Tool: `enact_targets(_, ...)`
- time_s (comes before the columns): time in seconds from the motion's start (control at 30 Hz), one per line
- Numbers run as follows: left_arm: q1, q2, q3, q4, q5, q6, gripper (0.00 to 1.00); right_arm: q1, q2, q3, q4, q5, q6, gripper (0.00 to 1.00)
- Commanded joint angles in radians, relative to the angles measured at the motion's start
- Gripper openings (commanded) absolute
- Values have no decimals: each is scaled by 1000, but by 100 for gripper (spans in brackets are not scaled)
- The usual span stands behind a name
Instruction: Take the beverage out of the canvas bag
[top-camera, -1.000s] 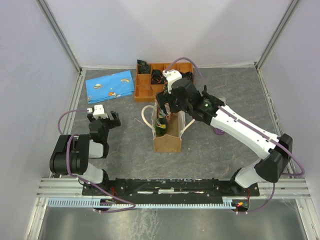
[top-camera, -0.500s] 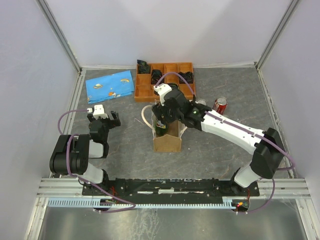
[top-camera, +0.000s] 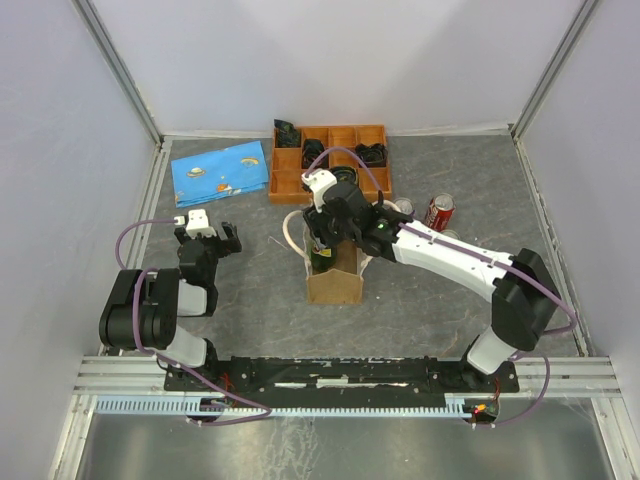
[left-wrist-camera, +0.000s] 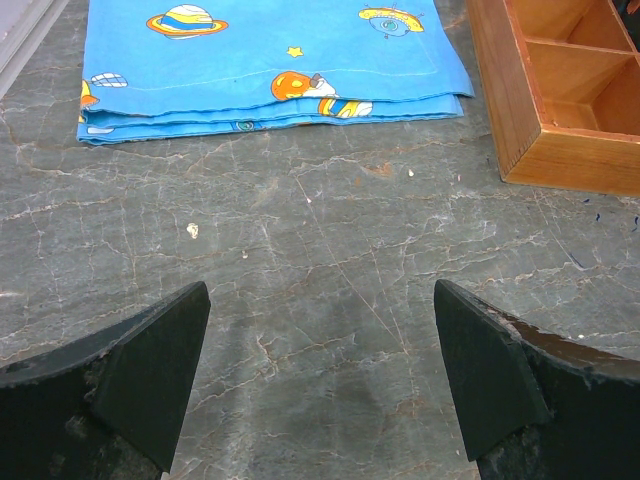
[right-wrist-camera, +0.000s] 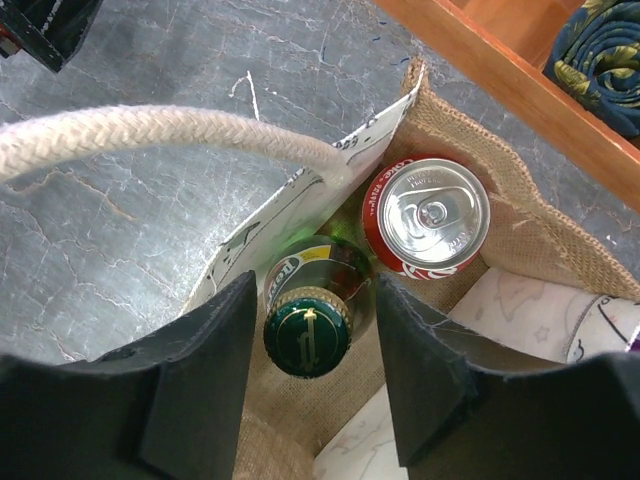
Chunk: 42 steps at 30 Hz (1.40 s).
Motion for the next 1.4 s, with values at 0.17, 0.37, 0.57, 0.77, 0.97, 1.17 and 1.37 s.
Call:
enact_targets(0.17,-3,5,23,41,-3,44,99,3,16,-8,64,-9,2,42)
enact_targets(0.37,-4,5,23,40,-4,44,99,3,33,-7,61,-5,0,8)
enact_targets(0.57,-3,5,23,40,-3,44,99,3,23,26,52,-24,-25,0)
enact_targets(0.77,-3,6,23,41,-3,44,99,3,-18,110,47,-15,-38,0)
enact_targets(0.97,-3,5,23,40,-5,43,99,3,-72,215,13,-22,-49,0)
enact_targets(1.17,-3,7,22,40,-5,44,99,3,-149,257,29,32,-104,0)
enact_targets(1.37,-3,5,23,41,-4,44,99,3,-233,297,56,168,-217,0)
